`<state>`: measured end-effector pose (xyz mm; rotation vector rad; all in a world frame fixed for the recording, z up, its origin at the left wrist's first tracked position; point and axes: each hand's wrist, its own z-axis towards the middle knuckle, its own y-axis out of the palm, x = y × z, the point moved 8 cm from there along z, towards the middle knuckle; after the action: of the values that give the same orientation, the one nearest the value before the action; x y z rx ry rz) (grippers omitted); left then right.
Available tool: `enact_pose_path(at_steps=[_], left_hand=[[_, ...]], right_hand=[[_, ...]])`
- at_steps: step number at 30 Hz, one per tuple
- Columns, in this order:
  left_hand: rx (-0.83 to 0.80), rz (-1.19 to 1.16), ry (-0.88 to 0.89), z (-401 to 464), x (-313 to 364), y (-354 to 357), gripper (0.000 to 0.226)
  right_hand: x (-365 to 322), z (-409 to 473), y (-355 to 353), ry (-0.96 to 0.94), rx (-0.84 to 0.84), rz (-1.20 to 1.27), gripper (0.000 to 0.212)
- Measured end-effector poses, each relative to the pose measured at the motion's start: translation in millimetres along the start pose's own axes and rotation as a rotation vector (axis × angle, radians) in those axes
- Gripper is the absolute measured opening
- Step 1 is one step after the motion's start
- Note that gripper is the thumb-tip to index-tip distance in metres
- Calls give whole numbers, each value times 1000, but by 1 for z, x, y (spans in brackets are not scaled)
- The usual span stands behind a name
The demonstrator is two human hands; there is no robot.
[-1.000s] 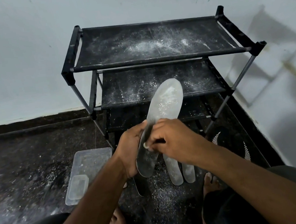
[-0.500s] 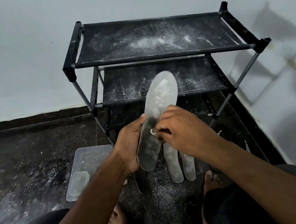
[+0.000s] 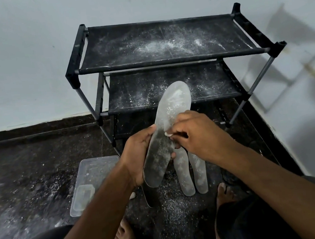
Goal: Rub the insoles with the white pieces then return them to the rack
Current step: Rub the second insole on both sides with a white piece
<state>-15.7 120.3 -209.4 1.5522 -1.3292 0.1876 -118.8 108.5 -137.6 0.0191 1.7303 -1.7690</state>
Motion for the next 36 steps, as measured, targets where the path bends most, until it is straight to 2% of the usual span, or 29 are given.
enact_pose_path(at_steps=[2,4,7,9,12,14,19,20,24,30,34,36], left_hand=[[9,-25,10,0,1,-2,47],[13,2,7,0,-1,-3,50],[-7,68,-2,-1,-4,4,49],[-27,65,9,-2,-1,8,47],[-6,69,22,-2,2,2,47],[-7,89,3,-1,-1,0,51],[-32,98,-35,-2,-5,9,48],[-36,97,-27,-2,-4,8,48],[-29,104,-9,-4,-2,5,47],[-16,109,-28,-1,-8,7,50],[16,74,-5,-3,-5,4,39],[36,91,2,-2,-6,1,45]], right_hand=[[-1,-3,5,-37,-82,21,9],[1,-3,2,-44,-90,42,7],[2,3,-12,-45,87,-2,13],[-1,6,-16,-54,127,-11,14],[-1,3,-1,-87,-67,-22,8],[1,-2,1,-93,-121,-8,7],[3,4,-21,-67,147,-10,13],[4,5,-21,-60,146,-1,13],[5,-2,1,-79,-68,13,8],[6,4,-21,17,237,-6,14],[-8,2,5,-44,69,82,14],[0,4,-2,-6,134,41,16]])
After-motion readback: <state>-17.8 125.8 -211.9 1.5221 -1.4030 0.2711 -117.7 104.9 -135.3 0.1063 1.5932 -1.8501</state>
